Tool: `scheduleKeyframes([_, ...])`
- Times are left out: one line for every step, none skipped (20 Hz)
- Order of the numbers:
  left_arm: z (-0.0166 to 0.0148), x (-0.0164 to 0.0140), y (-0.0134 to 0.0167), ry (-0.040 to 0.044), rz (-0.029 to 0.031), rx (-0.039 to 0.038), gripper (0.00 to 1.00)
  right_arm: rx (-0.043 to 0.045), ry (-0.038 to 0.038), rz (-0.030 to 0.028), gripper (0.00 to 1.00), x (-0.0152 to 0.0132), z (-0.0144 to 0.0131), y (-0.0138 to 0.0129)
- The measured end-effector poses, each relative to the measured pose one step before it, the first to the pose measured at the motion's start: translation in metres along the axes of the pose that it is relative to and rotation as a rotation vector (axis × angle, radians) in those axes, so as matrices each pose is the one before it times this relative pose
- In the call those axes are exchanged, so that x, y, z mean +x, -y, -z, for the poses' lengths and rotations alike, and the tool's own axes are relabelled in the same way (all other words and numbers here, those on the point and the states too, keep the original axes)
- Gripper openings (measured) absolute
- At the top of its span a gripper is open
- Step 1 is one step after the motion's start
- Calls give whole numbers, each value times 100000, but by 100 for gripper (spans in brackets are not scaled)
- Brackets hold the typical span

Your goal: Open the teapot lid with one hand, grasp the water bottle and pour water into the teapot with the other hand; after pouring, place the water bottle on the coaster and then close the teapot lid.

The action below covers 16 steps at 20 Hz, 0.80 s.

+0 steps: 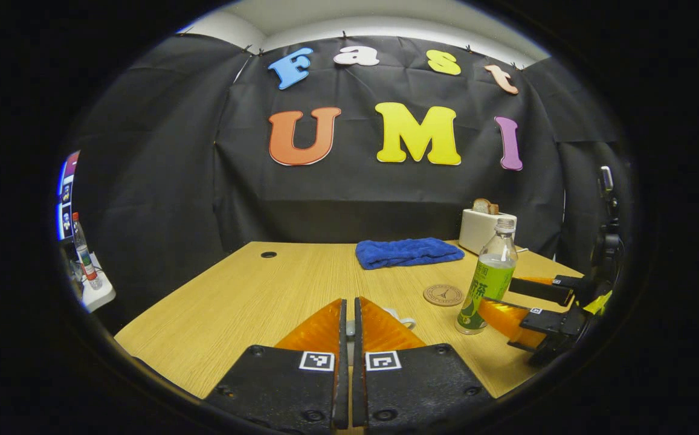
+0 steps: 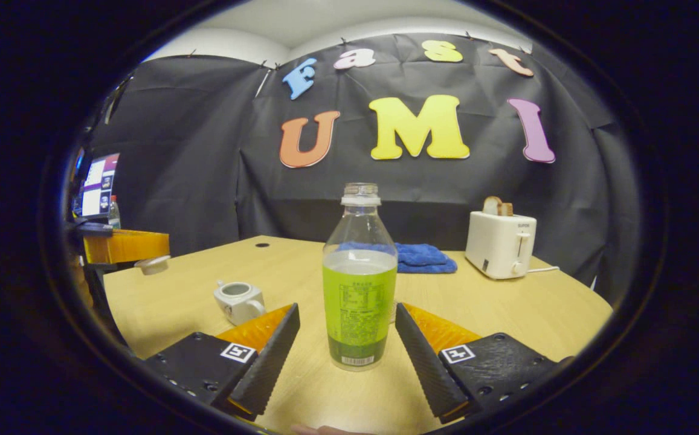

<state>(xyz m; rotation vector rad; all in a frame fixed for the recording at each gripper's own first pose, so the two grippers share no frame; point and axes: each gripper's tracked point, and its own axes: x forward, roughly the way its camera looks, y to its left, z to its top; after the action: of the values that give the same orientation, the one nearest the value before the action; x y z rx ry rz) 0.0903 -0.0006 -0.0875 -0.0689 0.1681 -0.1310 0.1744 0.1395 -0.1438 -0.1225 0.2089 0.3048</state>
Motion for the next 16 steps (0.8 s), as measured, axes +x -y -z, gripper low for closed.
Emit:
scheduleKeyframes([135,-189,-39,-270,126,601,5,-835,-14,2142,95,594,-121,181])
scheduleKeyframes([112,-75,-61,-293,-180,593,5,-23,-207,1468,95,582,180,105])
scheduleKeyframes([123,-124,158,-314,1057,-312,5,268,-1076,961,95,542,272,-46])
scheduleKeyframes([2,-255,536,246,2120,-519,5,121,-806,189,97,533,317,-226])
scheduleKeyframes([62,-89,185,441,1444,253,5,-552,-599,-90,94,299,37,-64])
scheduleKeyframes([129,1,-140,-134,90,576,5,-667,1072,110,86,17,-234,63])
scheduleKeyframes([228,-73,-258,86,325,92,5,-538,-194,219,80,85,-189,-115])
scheduleKeyframes([27,-115,-112,-209,511,-775,5,-1794,-479,-443,75,-74,214,-144])
scheduleKeyframes([190,-233,4,9,405,-1000,5,-3200,-467,-202,74,-109,-223,-185])
scheduleKeyframes([5,-121,-170,450,373,-634,5,-4501,-184,572,72,-223,-298,-88])
scheduleKeyframes([82,-51,-142,-257,502,-180,5,-5528,-278,652,73,-284,-427,-58])
scheduleKeyframes([26,-85,-309,-24,-556,-188,5,-6581,-1219,1629,72,-46,-225,102])
scheduleKeyframes([-112,-61,-418,352,-264,-714,5,-6319,-1176,1908,72,-101,-305,266])
scheduleKeyframes([-172,-79,177,477,751,-770,5,-6276,-1734,1858,72,-86,-108,252])
scheduleKeyframes([-126,-50,132,432,888,-616,5,-5987,-1602,2405,72,-153,-130,333])
scheduleKeyframes([-7,-31,58,-66,409,-193,5,-6177,-1979,2481,72,38,26,345])
